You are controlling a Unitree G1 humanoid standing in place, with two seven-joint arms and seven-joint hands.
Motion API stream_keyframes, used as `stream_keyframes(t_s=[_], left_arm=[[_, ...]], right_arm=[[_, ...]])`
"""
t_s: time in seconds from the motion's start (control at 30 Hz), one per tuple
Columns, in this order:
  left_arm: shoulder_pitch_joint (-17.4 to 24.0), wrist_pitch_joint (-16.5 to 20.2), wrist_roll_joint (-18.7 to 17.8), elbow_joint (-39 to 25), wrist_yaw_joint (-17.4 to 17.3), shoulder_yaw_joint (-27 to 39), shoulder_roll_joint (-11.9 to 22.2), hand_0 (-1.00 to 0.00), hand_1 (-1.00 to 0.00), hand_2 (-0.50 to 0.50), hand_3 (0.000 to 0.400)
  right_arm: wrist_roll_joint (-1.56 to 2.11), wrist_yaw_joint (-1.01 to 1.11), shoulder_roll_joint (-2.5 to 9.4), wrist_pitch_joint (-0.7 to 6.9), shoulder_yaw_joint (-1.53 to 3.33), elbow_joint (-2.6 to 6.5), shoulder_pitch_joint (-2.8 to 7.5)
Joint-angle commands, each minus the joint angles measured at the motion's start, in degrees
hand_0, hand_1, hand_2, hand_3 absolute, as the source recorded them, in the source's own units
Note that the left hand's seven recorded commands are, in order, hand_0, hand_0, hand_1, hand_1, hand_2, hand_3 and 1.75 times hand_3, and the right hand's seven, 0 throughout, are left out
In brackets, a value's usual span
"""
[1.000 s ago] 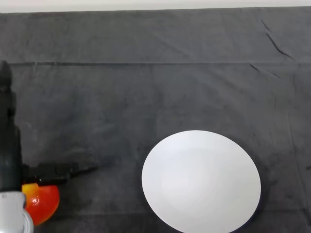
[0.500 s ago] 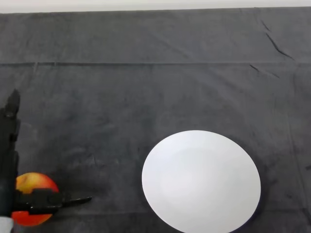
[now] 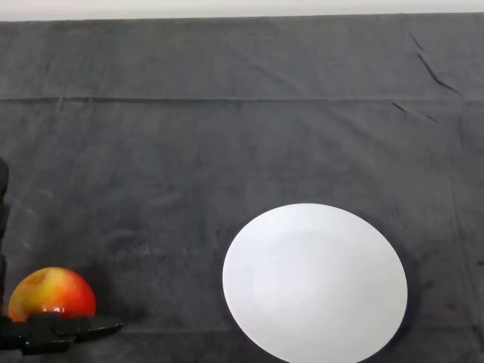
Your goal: Move the apple to the plate
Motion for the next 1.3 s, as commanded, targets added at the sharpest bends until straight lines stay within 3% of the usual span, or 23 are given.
stream_keyframes(t_s=[0.03, 0.67, 0.7, 0.73, 0.77, 0.8, 0.83, 1.3], left_arm=[[0.85, -1.53, 2.35, 2.32, -0.35, -0.1, 1.08, 0.0, 0.0, 0.0, 0.0], [-0.2, 3.61, 11.18, 6.82, -1.64, -5.01, 1.79, -0.02, 0.0, -0.01, 0.006], [-0.24, 3.88, 11.45, 6.84, -1.83, -5.1, 1.92, -0.15, 0.0, -0.08, 0.061], [-0.29, 4.25, 11.76, 6.79, -2.07, -5.17, 2.09, -0.81, 0.0, -0.41, 0.325], [-0.34, 4.65, 12.07, 6.67, -2.31, -5.2, 2.27, -1.0, -0.47, -0.26, 0.4], [-0.38, 5.0, 12.34, 6.51, -2.51, -5.21, 2.43, -1.0, -0.78, -0.11, 0.4], [-0.4, 5.41, 12.69, 6.28, -2.7, -5.22, 2.59, -1.0, -1.0, 0.0, 0.4], [-0.97, 9.94, 17.53, 1.51, -3.89, -5.43, 3.47, -1.0, -1.0, 0.0, 0.4]], right_arm=[[1.76, -0.41, -0.15, 0.1, -0.53, -1.93, 2.25], [1.76, -0.43, -0.13, 0.09, -0.51, -1.99, 2.28], [1.76, -0.43, -0.13, 0.09, -0.51, -2.0, 2.28], [1.76, -0.43, -0.13, 0.09, -0.51, -2.0, 2.28], [1.76, -0.43, -0.13, 0.09, -0.51, -2.0, 2.28], [1.76, -0.43, -0.13, 0.09, -0.51, -2.0, 2.28], [1.76, -0.43, -0.13, 0.09, -0.51, -2.0, 2.28], [1.77, -0.42, -0.16, 0.1, -0.51, -1.94, 2.25]])
